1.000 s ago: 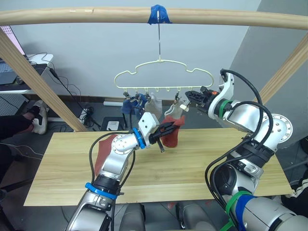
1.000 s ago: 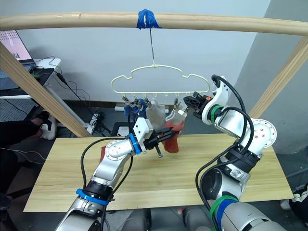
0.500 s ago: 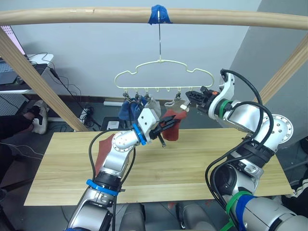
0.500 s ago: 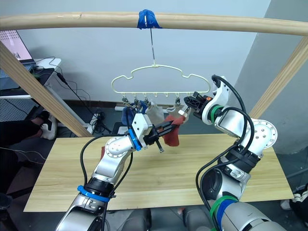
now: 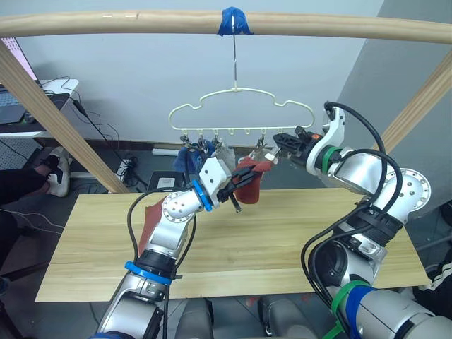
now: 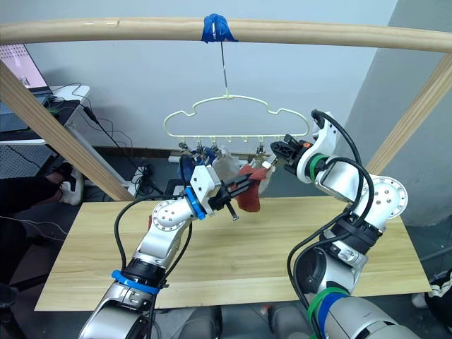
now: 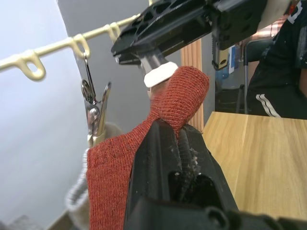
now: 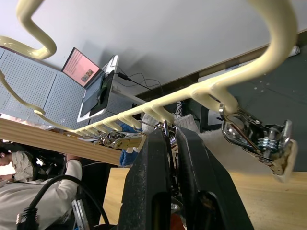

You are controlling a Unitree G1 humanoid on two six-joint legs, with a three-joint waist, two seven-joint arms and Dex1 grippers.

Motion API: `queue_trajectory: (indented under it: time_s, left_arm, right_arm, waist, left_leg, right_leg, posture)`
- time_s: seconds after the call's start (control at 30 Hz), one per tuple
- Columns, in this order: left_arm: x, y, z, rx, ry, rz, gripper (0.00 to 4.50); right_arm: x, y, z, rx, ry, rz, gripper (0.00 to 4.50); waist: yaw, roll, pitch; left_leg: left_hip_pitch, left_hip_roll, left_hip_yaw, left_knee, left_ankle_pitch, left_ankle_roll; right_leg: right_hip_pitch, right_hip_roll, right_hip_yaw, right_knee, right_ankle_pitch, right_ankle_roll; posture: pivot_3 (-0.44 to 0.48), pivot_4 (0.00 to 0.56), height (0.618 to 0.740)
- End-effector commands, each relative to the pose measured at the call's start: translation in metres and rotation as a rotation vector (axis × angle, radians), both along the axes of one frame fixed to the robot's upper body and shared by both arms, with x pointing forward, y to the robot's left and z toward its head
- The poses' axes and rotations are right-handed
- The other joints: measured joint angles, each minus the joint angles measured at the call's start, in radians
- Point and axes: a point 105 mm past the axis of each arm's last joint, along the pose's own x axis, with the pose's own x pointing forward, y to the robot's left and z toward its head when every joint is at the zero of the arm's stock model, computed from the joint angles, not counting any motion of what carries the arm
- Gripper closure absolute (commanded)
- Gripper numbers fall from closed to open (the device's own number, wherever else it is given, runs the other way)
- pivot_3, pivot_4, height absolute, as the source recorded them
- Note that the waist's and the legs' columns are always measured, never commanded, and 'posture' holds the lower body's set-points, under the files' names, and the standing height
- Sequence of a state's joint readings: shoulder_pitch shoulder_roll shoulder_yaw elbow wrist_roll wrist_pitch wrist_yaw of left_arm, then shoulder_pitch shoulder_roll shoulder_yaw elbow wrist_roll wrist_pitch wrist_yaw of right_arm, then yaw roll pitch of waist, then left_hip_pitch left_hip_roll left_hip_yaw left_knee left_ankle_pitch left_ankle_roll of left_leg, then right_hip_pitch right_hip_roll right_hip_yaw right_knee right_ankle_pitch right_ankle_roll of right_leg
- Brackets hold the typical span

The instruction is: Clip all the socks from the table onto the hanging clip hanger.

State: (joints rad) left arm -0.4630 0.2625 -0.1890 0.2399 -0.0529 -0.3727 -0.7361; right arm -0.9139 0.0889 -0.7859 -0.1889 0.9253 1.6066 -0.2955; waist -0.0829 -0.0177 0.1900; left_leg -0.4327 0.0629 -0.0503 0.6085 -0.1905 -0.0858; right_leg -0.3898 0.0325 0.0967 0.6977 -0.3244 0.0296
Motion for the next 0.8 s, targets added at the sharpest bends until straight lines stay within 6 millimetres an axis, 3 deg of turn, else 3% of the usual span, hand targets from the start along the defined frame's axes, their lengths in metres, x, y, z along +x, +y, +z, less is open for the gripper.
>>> queue_trajectory:
  time_s: [0.03, 0.4, 0.8]
  left_arm:
    - [-0.008, -0.005, 0.012, -0.012, -0.075, -0.036, 4.48]
    - [-0.001, -0.006, 0.006, 0.015, -0.063, -0.003, 4.48]
    - [0.004, -0.012, 0.019, -0.013, -0.129, 0.014, 4.48]
  right_arm:
    - [-0.001, 0.0, 0.005, 0.01, -0.015, 0.005, 4.5]
    - [-0.003, 0.004, 0.006, 0.018, -0.02, 0.02, 4.5]
    - [-0.005, 0.009, 0.003, -0.002, -0.016, 0.046, 4.5]
  waist:
    - [0.0, 0.0, 0.0]
    - [0.0, 0.0, 0.0]
    - [0.0, 0.0, 0.0]
  left_leg:
    - [0.0, 0.0, 0.0, 0.0, 0.0, 0.0]
    - [0.0, 0.0, 0.0, 0.0, 0.0, 0.0]
    - [0.0, 0.0, 0.0, 0.0, 0.0, 0.0]
  right_leg:
    - [0.0, 0.0, 0.0, 0.0, 0.0, 0.0]
    - [0.0, 0.0, 0.0, 0.0, 0.0, 0.0]
    - [0.0, 0.0, 0.0, 0.0, 0.0, 0.0]
  posture:
    - [-0.036, 0.161, 0.74]
    - [-0.038, 0.164, 0.74]
    - [-0.027, 0.164, 0.74]
